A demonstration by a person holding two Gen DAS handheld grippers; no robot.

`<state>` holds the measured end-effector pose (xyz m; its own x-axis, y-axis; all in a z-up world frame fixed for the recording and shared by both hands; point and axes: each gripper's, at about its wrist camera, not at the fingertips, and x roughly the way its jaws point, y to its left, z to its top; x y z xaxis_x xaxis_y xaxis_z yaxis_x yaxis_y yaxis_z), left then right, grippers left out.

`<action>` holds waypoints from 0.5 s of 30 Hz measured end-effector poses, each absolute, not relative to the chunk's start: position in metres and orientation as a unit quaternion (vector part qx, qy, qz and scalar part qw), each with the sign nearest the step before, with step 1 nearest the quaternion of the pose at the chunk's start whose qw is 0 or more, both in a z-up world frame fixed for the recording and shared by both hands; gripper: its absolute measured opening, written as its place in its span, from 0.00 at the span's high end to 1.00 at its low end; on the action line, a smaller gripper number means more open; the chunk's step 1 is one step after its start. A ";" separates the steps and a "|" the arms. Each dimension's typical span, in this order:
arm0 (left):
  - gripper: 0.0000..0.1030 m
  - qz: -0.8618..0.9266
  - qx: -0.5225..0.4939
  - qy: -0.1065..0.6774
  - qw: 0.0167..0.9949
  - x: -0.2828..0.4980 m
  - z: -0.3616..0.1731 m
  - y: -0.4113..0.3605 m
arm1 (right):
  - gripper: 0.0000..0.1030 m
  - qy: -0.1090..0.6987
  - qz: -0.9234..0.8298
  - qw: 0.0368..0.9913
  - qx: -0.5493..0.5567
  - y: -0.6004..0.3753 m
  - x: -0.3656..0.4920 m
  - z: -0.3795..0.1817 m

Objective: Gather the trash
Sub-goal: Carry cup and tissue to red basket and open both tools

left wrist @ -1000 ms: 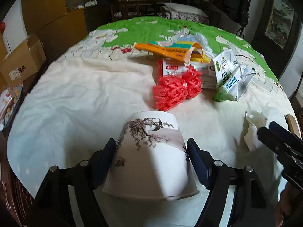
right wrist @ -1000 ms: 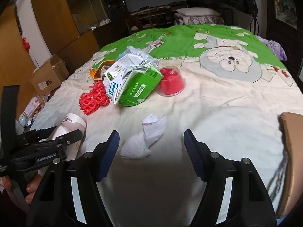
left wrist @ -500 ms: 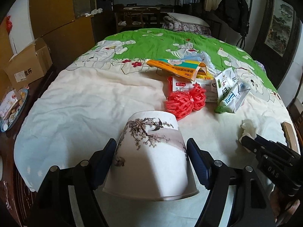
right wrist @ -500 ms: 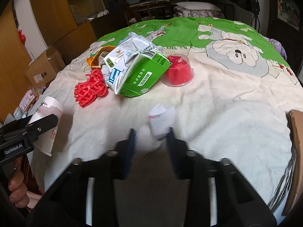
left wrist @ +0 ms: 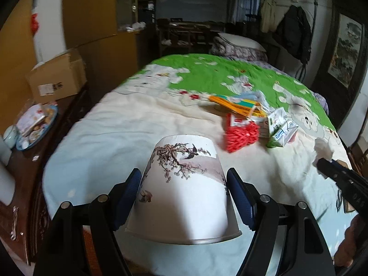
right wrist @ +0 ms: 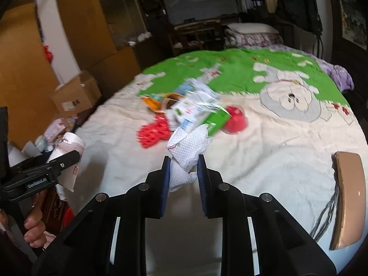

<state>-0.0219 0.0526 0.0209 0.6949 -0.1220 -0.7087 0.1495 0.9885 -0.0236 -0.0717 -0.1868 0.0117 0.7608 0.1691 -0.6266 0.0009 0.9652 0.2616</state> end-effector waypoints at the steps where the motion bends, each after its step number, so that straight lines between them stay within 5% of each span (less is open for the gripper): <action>1: 0.27 -0.069 0.016 0.382 0.922 -0.027 0.023 0.059 | 0.76 0.339 0.053 0.931 0.122 -0.181 -0.076 0.017; 15: 0.27 0.073 -0.071 0.417 0.903 -0.089 -0.012 0.245 | 0.76 0.349 0.173 0.920 0.049 -0.051 -0.093 0.041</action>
